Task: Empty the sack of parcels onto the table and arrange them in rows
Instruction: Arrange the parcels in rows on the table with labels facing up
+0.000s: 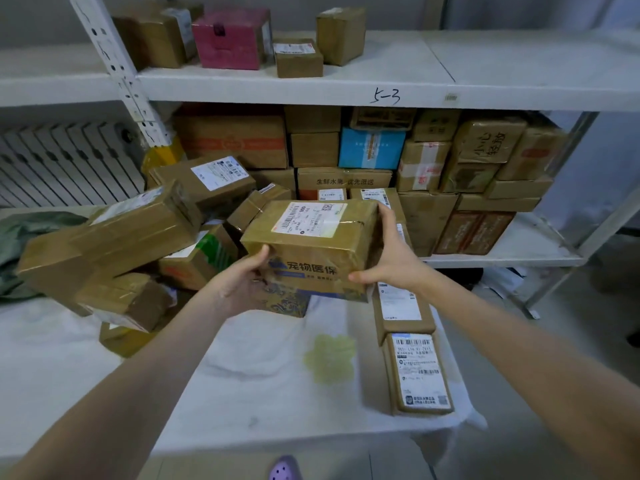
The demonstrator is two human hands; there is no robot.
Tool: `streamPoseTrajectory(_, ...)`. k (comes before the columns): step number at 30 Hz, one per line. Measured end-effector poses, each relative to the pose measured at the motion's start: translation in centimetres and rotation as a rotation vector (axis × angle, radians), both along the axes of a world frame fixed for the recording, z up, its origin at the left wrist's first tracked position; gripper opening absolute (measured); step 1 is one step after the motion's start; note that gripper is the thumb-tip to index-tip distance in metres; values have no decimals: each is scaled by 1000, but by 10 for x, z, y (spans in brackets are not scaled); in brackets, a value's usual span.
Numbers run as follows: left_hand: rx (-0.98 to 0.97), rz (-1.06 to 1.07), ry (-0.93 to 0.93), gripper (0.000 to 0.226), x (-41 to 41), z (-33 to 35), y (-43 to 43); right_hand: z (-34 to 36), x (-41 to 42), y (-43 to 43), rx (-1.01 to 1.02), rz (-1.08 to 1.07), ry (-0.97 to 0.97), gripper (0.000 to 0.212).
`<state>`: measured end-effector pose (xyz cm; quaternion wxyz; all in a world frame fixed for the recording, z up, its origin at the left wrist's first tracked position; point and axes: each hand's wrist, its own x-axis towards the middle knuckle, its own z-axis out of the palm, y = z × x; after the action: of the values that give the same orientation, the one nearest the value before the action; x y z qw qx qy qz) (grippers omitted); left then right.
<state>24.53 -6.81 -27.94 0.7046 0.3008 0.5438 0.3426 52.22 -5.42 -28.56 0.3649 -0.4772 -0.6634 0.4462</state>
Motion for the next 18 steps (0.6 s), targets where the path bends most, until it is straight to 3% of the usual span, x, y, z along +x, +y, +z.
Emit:
streamPoseTrajectory(1,8,20,-21,60,1,-3,-1,0,1,-2,47,-9,-20,123)
streamPoseTrajectory(4,38,96,-109,61,4,-9,0,-1,5,-7,158,-24,-80,122)
streamPoseTrajectory(8,5,66,-60,35,13,-4,0,-2,14,-14,218,-49,-181,126)
streamPoseTrajectory(9,20,67,-36,37,14,-4,2,-1,17,-14,193,-34,-185,126)
streamPoseTrajectory(12,159,-49,174,83,11,1,10,8,31,-4,-14,55,-144,120)
streamPoseTrajectory(15,328,-504,645,139,13,15,19,16,46,7,-246,161,-49,125)
streamPoseTrajectory(18,430,-603,725,136,24,27,24,16,49,9,-281,181,-7,128)
